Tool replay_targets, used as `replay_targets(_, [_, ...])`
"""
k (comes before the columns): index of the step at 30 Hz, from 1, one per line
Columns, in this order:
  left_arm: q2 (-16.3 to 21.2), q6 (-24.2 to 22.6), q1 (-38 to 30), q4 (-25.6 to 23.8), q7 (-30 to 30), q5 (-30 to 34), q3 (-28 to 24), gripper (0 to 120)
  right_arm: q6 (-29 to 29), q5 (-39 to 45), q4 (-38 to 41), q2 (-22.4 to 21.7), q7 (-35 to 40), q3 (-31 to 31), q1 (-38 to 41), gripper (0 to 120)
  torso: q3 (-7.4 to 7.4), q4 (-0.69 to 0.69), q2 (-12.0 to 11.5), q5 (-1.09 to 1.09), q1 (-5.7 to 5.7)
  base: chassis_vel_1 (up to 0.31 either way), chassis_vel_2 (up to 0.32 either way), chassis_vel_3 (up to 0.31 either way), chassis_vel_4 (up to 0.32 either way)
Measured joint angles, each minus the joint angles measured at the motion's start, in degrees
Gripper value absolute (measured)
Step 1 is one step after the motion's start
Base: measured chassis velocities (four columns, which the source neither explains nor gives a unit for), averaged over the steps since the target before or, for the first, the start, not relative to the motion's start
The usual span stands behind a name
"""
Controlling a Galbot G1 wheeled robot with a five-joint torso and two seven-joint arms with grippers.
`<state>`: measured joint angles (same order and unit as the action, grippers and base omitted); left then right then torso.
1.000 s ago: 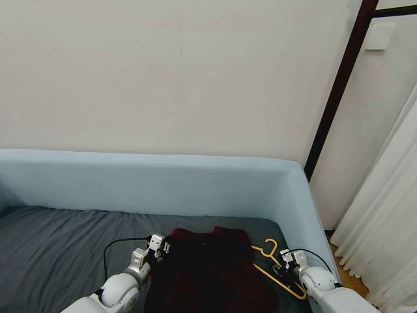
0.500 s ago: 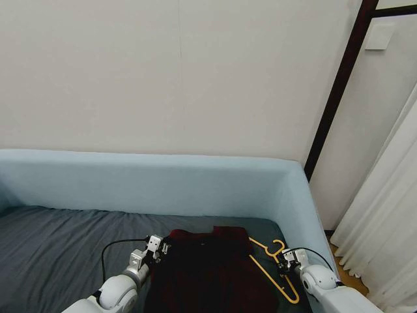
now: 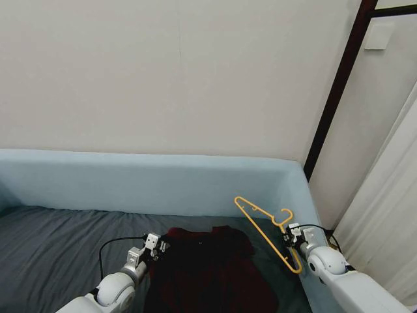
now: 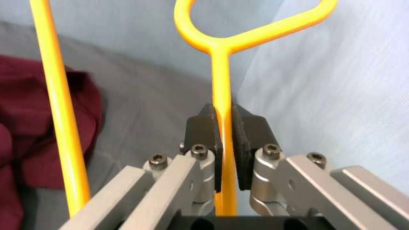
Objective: Pick up the clothes from the sofa and hang them on the clothes hanger.
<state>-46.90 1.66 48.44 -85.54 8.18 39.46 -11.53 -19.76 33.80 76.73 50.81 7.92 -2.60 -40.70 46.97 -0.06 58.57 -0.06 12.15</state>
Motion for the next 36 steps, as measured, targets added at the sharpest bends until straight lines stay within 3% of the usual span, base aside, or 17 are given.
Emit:
replay_targets(9, [2.70, -2.07, -1.73, -2.85, -0.27, 4.62, 0.60, 0, 9.88, -24.47, 13.81, -4.86, 2.46, 2.70, -14.15, 4, -0.01, -0.01, 0.00, 0.02, 0.00, 0.000, 0.000, 0.000, 0.000])
replay_targets(17, [4.56, -3.83, -2.56, -5.49, -0.24, 7.09, 0.36, 0, 14.66, -35.79, 19.12, -5.76, 3.98, 6.28, -22.80, 4, -0.01, -0.04, 0.00, 0.01, 0.00, 0.000, 0.000, 0.000, 0.000])
replay_targets(19, [6.63, -6.27, -2.54, -8.10, 1.97, 7.05, 0.22, 0, 21.14, -47.83, 21.94, -6.76, 5.01, 7.39, -30.78, 4, -0.02, -0.02, 0.00, 0.01, -0.01, 0.000, 0.000, 0.000, 0.000])
replay_targets(20, [7.28, -6.91, -2.41, -9.62, 2.57, 7.21, 0.31, 0, 22.12, -50.04, 22.31, -6.78, 5.02, 6.98, -32.30, 4, -0.02, -0.04, 0.01, -0.01, -0.01, 0.000, 0.000, 0.000, 0.000])
replay_targets(26, [9.13, -8.67, -2.15, -13.33, 4.35, 7.53, 0.44, 0, 21.91, -50.52, 22.32, -5.15, 5.52, 3.24, -31.23, 4, -0.01, -0.01, 0.01, 0.00, -0.01, 0.000, 0.000, 0.000, 0.000])
replay_targets(36, [10.39, -12.18, -2.16, -18.19, 8.91, 8.62, 0.01, 0, 15.83, -43.33, 22.01, -1.62, 8.88, -8.73, -22.33, 4, 0.00, -0.01, 0.00, 0.00, 0.00, 0.000, 0.000, 0.000, 0.000])
